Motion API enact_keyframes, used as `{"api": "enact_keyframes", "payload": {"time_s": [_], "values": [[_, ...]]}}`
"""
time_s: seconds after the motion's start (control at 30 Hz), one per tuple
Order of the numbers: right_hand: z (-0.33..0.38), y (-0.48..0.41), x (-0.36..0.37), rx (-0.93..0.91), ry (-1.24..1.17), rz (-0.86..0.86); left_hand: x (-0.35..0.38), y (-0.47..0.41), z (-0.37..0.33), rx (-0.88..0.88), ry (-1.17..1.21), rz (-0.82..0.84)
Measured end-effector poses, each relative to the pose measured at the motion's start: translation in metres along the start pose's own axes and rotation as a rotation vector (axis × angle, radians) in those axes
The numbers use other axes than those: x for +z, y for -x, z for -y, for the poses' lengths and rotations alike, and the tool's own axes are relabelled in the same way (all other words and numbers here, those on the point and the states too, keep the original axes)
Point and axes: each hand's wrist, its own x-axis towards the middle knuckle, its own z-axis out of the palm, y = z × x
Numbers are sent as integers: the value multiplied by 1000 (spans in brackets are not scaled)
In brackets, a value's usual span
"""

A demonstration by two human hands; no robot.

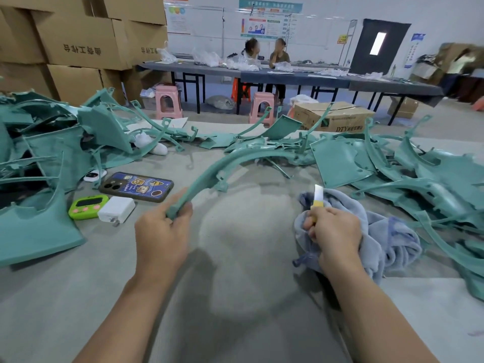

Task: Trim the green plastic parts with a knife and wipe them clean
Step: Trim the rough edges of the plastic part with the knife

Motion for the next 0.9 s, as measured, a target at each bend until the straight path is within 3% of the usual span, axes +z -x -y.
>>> {"api": "enact_keyframes", "payload": {"time_s": [0.13, 0.23, 0.37, 0.57, 0.67, 0.73, 0.8, 0.9], "values": [[-6, 12, 6, -264, 75, 39, 2, -6, 0, -129, -48, -87], [-5, 22, 8, -469, 114, 138, 6, -7, 0, -322, 91, 17], [-6, 32, 12, -729, 374, 214, 10, -5, -1, -482, 257, 155], [-8, 26, 14, -698, 595, 234, 4, -3, -11, -624, 452, 305], [-4, 17, 9, -543, 497, -5, 3, -5, -11, -639, 447, 302], [1, 11, 1, -538, 398, -136, 4, -6, -10, -646, 424, 307], [1, 15, -1, -594, 383, -70, 5, -5, -9, -664, 397, 343], [-11, 33, 11, -712, 521, 253, 6, -3, -12, -682, 398, 371]]}}
